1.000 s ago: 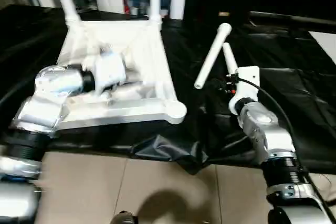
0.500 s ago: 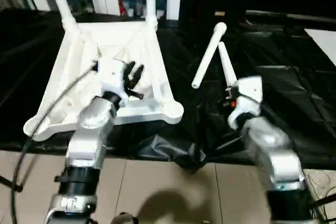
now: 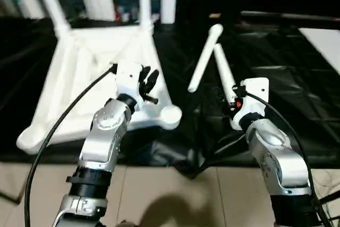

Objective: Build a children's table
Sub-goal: Pick table leg

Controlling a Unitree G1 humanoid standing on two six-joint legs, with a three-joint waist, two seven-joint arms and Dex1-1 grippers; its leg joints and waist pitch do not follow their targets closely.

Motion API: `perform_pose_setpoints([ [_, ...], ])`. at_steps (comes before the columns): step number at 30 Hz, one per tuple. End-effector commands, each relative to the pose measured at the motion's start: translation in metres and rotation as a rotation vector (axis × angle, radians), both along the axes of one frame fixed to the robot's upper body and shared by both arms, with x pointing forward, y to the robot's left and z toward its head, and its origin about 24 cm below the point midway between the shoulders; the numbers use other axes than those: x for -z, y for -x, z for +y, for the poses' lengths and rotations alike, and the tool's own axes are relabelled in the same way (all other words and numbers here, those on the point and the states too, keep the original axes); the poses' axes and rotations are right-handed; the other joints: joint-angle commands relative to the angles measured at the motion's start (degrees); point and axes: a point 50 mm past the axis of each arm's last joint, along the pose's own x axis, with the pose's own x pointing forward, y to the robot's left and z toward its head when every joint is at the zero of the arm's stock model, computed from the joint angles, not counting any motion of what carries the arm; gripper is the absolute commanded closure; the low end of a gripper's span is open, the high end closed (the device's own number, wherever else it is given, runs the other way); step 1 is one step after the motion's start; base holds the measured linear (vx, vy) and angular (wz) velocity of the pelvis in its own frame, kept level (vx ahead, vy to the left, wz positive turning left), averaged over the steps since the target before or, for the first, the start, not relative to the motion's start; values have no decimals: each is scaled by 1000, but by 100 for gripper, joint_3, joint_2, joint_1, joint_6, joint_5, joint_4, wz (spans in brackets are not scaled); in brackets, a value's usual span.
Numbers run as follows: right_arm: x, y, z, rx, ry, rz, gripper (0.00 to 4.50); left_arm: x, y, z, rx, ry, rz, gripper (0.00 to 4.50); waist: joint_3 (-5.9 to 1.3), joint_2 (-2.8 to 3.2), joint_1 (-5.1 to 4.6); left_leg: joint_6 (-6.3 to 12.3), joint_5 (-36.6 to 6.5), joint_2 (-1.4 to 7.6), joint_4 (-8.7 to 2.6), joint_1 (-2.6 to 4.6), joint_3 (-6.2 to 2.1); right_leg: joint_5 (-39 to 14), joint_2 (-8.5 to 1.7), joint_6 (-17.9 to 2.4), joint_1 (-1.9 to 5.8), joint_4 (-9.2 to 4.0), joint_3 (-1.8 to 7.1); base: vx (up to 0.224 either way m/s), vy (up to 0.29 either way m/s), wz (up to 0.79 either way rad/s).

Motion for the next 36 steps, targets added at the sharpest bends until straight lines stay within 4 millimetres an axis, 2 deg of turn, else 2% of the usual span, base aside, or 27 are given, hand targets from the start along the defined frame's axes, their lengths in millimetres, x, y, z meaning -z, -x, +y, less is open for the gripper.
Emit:
perform_pose_setpoints([
  [1,-5,1,3,-17,5,-15,158,-6,0,-4,16,9,-16,330,-481,57,-14,291,-2001,-8,-331,126,18,-1476,-175,-1217,309,-439,130,106,12,-1],
  [2,-4,1,4,-28,13,-5,158,-6,0,-5,17,8,-16,330,-489,51,-12,343,-1909,-16,-325,135,29,-1307,-169,-1272,331,-426,137,106,12,-1],
  [3,-3,2,4,-35,12,7,158,-5,0,-6,20,7,-14,330,-426,89,-64,-108,-2428,211,-400,734,97,-1250,59,-1427,-47,-274,216,130,1,-8],
  [5,-2,2,3,-27,-11,22,158,-5,1,-8,32,1,-10,330,-360,7,-57,-282,-2973,286,-466,1034,198,-1149,68,-1520,-203,-161,212,156,-9,-38],
  [7,-3,3,2,-27,-20,19,158,-4,2,-9,41,-5,-6,330,-353,-124,94,-315,-2855,-202,-269,764,465,-1160,202,-1604,214,-306,637,202,5,-56],
  [9,-4,3,2,-30,-6,11,158,-3,2,-9,45,-8,-2,330,-462,-65,381,-502,-1777,-506,-23,293,328,-691,312,-1370,873,-340,1280,237,1,-55],
  [11,-4,3,1,-24,4,9,158,-2,3,-10,59,-13,4,330,-542,14,458,-727,-1194,-535,-49,208,192,664,633,-826,1008,-109,1346,222,12,-59],
  [12,-5,3,0,-17,0,-3,158,-1,3,-11,67,-21,10,330,-679,175,334,381,483,-446,-58,639,-168,2836,933,314,679,511,793,242,-5,-47],
  [13,-5,3,0,-17,0,-5,158,0,3,-12,68,-23,11,330,-735,221,174,1032,1221,-175,-28,1178,-424,2531,776,474,71,764,562,292,-103,-30],
  [14,-5,3,0,-17,0,-6,158,0,3,-12,67,-29,16,330,-900,66,-454,2603,3194,942,107,2182,-1425,-393,-182,665,-1303,1176,281,292,-103,-30],
  [15,-6,3,0,-22,3,-8,158,2,2,-12,60,-40,29,330,-870,19,-475,2911,3532,1046,157,2079,-1577,-907,-591,454,-1475,1219,387,285,-238,-39],
  [16,-7,2,0,-25,5,-8,158,4,2,-12,72,-30,51,310,-710,-304,-269,1763,2211,-490,695,924,-772,733,-631,-224,-596,556,740,173,-138,-11],
  [17,-9,2,0,-27,3,-7,158,6,2,-14,132,13,85,300,-730,-628,-23,1550,618,-1042,790,96,-455,1360,-215,22,364,504,1056,173,-138,-11],
  [18,-10,1,0,-26,0,-5,158,6,3,-16,165,33,97,294,-811,-500,344,686,-711,-801,1681,-893,-484,8580,-832,-1686,1054,814,1763,152,130,49],
  [19,-10,1,-1,-25,-1,-3,158,7,2,-17,179,34,106,294,-764,-556,355,500,-559,-675,1634,-1054,-497,10284,-683,-1729,997,1049,1619,-2,254,41],
  [21,-11,0,-2,-24,-1,-1,158,11,-4,-15,155,-27,142,266,-699,-311,330,568,1210,-601,971,-973,-518,10539,-240,-1150,560,1168,920,-178,231,13],
  [22,-11,0,-2,-23,0,-1,158,12,-7,-14,147,-46,155,256,-642,384,65,1370,4743,-304,362,-250,-870,5080,315,-73,-258,1110,-117,-444,121,-49],
  [23,-11,0,-2,-23,1,0,158,13,-8,-14,143,-54,164,256,-642,384,65,1370,4743,-304,362,-250,-870,5080,315,-73,-258,1110,-117,-444,121,-49],
  [24,-12,-1,-3,-24,7,-2,158,15,-15,-10,101,-88,197,250,-480,306,125,2363,4058,549,-26,-395,-1228,549,-198,112,-296,1089,197,-304,30,-43],
  [25,-12,-1,-3,-24,11,-4,158,16,-18,-8,73,-107,218,250,-514,296,220,1976,2674,344,-184,-541,-970,299,-77,35,-183,1017,131,-189,-7,-4],
  [26,-13,-1,-4,-24,18,-6,158,17,-25,-3,26,-131,243,235,-583,264,271,685,-1020,68,-506,-574,-618,-377,57,-278,-148,880,22,-189,-7,-4],
  [27,-14,-2,-5,-21,24,-10,158,15,-33,4,-33,-157,256,221,-562,15,299,-320,-2935,-136,-118,-310,-467,-1457,-544,-843,-494,163,317,-146,26,24],
  [28,-15,-2,-6,-20,24,-11,158,13,-36,4,-30,-146,259,221,-458,-142,307,-314,-2643,-270,614,-89,-400,-2594,-1010,-1056,-703,-318,498,-128,58,1],
  [29,-15,-2,-7,-18,22,-11,158,11,-38,4,-22,-132,261,211,-358,-69,318,32,-520,-299,884,-584,-742,-3152,-1184,-1016,-54,-383,629,-128,58,1],
  [30,-16,-3,-9,-13,23,-9,158,10,-40,1,18,-93,291,204,-343,-45,309,-193,-232,-186,301,-742,-612,-2801,-750,-788,118,-199,131,-31,101,-39],
  [32,-15,-3,-11,-9,24,-7,158,9,-41,-3,61,-83,309,192,-519,201,79,-468,-1491,139,-138,-146,-756,-750,-222,-899,-206,218,-11,-19,110,-14],
  [36,-15,-5,-13,-2,33,1,158,12,-43,-15,169,-107,362,160,-448,98,-120,-317,-2634,-34,-252,-341,-580,-683,-518,-1039,-87,-82,12,-60,93,-7],
])
